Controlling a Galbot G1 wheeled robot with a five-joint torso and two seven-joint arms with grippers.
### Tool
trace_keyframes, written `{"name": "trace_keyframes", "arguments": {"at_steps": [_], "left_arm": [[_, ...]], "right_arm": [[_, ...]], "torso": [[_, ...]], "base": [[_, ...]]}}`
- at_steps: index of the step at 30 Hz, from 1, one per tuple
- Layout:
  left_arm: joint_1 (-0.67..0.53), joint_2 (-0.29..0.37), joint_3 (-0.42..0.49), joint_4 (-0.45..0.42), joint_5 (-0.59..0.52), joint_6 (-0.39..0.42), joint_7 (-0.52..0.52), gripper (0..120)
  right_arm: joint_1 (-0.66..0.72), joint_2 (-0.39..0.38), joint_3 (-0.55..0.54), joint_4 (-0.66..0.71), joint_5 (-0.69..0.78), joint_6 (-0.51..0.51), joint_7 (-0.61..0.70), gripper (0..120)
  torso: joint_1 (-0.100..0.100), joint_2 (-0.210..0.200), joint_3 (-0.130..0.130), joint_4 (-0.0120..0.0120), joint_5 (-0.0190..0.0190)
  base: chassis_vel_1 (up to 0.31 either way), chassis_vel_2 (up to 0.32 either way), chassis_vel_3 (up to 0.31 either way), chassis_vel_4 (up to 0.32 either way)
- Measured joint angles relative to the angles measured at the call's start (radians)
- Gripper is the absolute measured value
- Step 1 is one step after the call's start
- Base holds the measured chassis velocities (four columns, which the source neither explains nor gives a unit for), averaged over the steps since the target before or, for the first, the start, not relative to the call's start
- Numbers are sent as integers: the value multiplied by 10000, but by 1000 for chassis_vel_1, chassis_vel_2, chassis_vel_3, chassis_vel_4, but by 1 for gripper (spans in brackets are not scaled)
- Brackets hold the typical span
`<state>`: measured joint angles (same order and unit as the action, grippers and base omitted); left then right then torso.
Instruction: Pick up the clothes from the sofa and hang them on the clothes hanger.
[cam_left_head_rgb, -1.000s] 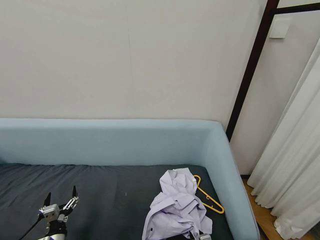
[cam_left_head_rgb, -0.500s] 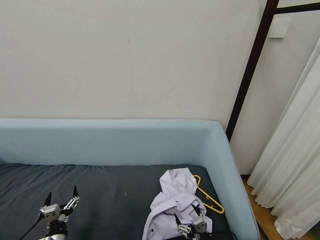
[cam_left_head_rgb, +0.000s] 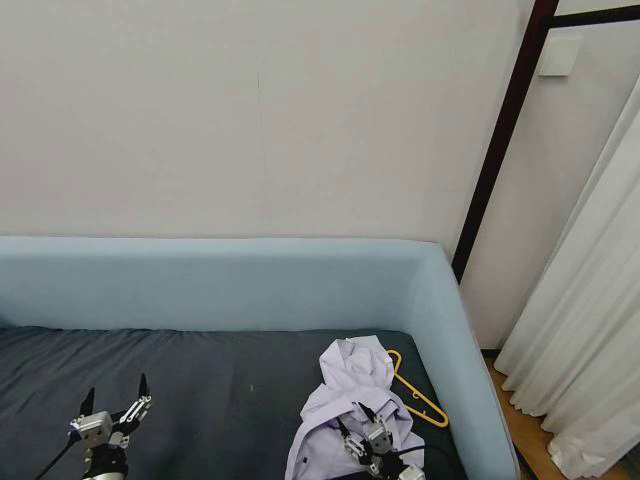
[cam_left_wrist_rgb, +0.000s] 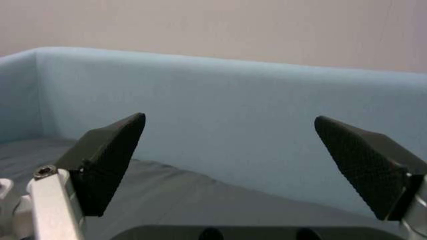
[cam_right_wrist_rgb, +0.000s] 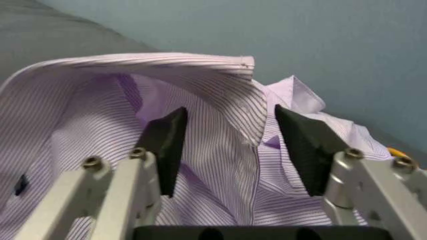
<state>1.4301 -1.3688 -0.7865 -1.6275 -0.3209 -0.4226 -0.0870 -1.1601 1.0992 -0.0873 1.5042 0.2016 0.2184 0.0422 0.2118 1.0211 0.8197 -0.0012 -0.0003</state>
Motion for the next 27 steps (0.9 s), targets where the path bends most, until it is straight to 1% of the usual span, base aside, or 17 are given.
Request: {"name": "trace_keyframes", "arguments": {"at_steps": [1,2,4,6,7,10,11,12,13,14,18,21,22,24,26,27], "left_arm": [[-21,-21,31,20,12,-2,0,100],[-21,-21,31,20,12,-2,0,100],[-56,-45,72,53,31,-6,0,100],[-66,-58,99,64,35,-15,0,100],[-66,-58,99,64,35,-15,0,100],[-62,-65,129,64,36,-26,-1,100],[-61,-65,138,64,36,-32,-1,100],[-61,-65,138,64,36,-32,-1,100],[-61,-65,144,64,35,-37,-1,100],[-61,-61,162,63,32,-65,-1,100],[-50,-27,207,64,5,-126,-1,100],[-47,63,336,44,-195,-311,59,100],[-47,63,336,44,-195,-311,59,100],[-54,75,485,-24,-412,-493,183,100],[-46,72,784,-124,-700,-873,502,100],[-46,72,784,-124,-700,-873,502,100]], "right_arm": [[-28,-27,53,2,22,114,-167,45],[-28,-27,53,2,22,114,-167,45],[-70,-49,192,-1,117,466,-609,34],[-109,-72,353,30,167,724,-1020,26],[-109,-72,353,30,167,724,-1020,26],[-85,-132,454,312,328,813,-1197,12],[-58,-155,468,370,363,813,-1215,8],[-58,-155,468,370,363,813,-1215,8],[-20,-182,479,423,396,810,-1228,5],[64,-248,486,511,452,767,-1238,0],[370,-458,438,610,739,717,-1243,0],[1290,-825,244,862,1958,889,-1592,0],[1290,-825,244,862,1958,889,-1592,0],[2009,-910,235,863,2926,1121,-2088,0],[3102,-980,237,860,4084,1199,-2312,0],[3102,-980,237,860,4084,1199,-2312,0]], "torso": [[0,0,0,0,0],[0,0,0,0,0],[0,0,0,0,0],[0,0,0,1,1],[0,0,0,1,1],[0,0,0,1,2],[0,0,0,2,2],[0,0,0,2,2],[0,0,0,1,1],[0,0,-1,2,1],[0,0,0,0,2],[0,0,0,1,1],[0,0,0,1,1],[0,0,0,2,2],[0,-1,1,2,5],[0,-1,1,2,5]], "base": [[0,0,0,0],[0,0,0,0],[0,0,0,0],[0,0,0,0],[0,0,0,0],[0,0,0,0],[0,0,0,0],[0,0,0,0],[0,0,0,0],[0,0,0,0],[0,0,0,0],[0,0,0,0],[0,0,0,0],[0,0,0,0],[0,0,0,0],[0,0,0,0]]}}
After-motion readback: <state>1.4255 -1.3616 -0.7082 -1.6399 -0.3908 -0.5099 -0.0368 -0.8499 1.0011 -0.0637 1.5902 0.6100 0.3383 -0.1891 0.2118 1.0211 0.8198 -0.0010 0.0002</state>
